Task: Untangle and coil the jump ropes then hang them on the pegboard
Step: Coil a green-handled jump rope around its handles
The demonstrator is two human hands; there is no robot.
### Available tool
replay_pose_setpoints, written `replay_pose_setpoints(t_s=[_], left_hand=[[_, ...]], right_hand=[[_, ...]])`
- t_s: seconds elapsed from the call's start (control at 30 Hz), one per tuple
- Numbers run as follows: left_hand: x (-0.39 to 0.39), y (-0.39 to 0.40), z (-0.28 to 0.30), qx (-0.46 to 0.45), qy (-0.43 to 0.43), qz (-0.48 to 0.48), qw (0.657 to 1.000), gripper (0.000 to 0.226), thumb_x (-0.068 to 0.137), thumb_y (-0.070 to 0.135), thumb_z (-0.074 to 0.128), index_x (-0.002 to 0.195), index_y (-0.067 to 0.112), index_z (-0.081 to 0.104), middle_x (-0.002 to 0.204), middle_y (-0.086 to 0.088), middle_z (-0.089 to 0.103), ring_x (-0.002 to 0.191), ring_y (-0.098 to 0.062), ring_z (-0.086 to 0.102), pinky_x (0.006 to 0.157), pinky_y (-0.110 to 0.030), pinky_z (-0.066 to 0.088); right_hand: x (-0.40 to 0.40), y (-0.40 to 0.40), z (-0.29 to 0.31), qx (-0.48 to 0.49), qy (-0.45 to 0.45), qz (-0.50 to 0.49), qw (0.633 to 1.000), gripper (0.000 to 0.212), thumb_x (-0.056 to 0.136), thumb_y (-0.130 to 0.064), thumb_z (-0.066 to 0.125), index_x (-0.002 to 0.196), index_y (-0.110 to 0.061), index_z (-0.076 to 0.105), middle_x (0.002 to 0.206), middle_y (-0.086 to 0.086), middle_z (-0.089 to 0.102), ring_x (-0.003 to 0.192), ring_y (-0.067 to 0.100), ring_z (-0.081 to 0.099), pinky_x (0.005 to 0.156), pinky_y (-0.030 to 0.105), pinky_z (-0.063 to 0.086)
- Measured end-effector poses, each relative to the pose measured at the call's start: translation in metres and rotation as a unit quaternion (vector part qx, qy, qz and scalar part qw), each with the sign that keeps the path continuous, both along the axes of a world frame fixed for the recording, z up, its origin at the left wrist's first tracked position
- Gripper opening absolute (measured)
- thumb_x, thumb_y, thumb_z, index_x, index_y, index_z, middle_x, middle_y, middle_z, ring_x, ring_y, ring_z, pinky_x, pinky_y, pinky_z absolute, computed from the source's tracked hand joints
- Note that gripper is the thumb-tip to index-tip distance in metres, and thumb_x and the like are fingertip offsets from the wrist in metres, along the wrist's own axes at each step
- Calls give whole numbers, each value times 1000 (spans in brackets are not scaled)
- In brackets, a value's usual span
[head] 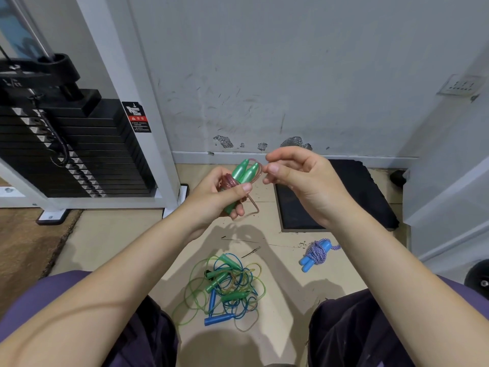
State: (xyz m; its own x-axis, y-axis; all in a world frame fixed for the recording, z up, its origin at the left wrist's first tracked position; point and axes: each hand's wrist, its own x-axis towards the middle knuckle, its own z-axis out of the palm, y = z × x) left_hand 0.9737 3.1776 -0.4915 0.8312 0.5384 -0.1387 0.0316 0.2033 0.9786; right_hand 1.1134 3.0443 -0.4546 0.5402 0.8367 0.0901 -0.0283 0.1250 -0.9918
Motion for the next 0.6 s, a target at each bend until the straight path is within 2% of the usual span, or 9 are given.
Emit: replay_pose_setpoints(t_s=[0.07,0.13,0.23,0.27,0.33,0.4,0.47,0.53,0.6], left_hand=[[0,1,4,-14,-12,12,1000,25,89,13,66,103,8,46,86,-15,59,52,-19,56,50,-25,45],[-1,2,8,-37,-27,17,999,24,88,18,65,98,10,45,87,-11,62,53,-18,56,51,-25,46],[-4,0,13,-68,-54,-8,996,26,81,22,65,94,11,46,81,-8,65,54,-17,57,51,-24,45],[-4,-1,14,-74,-61,-21,995,26,81,22,66,94,11,46,77,-7,65,54,-17,57,52,-24,45],[-6,-2,15,-85,-75,-47,992,28,85,20,67,99,9,47,74,-9,64,55,-17,56,51,-24,46],[-7,-1,15,-91,-79,-55,991,27,86,19,67,101,8,48,82,-15,62,55,-18,56,52,-25,47],[-7,0,15,-81,-72,-33,994,26,83,21,66,97,9,48,89,-17,62,55,-17,57,53,-25,47],[-5,4,12,-45,-53,26,997,25,84,23,66,97,12,47,87,-14,63,55,-16,57,52,-24,47],[-5,12,8,-15,-35,91,995,24,89,19,67,98,12,46,83,-10,61,55,-17,58,52,-24,46]], right_hand=[[1,1,-5,-18,-57,-32,998,20,83,-9,74,101,-10,65,92,4,68,87,15,65,85,27,52],[3,3,-11,-49,-90,-39,994,26,81,-14,77,103,-14,64,101,2,67,93,11,63,88,26,51],[2,5,-22,-117,-85,57,988,56,69,-29,85,117,-16,58,113,4,68,109,15,64,101,34,49],[-1,6,-26,-137,-73,103,983,61,69,-28,86,121,-14,56,111,2,70,111,17,65,103,36,49],[-9,7,-33,-147,-36,180,972,55,76,-13,80,124,-9,54,102,-1,71,108,20,66,103,36,49],[-14,8,-34,-146,-30,208,967,38,84,0,71,118,-8,57,94,3,69,97,23,66,95,36,51],[-16,7,-30,-157,-33,196,967,24,91,1,64,113,-6,59,84,17,64,75,24,65,74,28,54],[-15,6,-26,-177,-17,161,971,20,97,-4,57,116,-3,57,67,10,52,51,17,52,52,22,45],[-10,6,-25,-174,-11,121,977,20,99,-6,52,118,-2,54,62,5,43,44,13,38,45,23,36]])
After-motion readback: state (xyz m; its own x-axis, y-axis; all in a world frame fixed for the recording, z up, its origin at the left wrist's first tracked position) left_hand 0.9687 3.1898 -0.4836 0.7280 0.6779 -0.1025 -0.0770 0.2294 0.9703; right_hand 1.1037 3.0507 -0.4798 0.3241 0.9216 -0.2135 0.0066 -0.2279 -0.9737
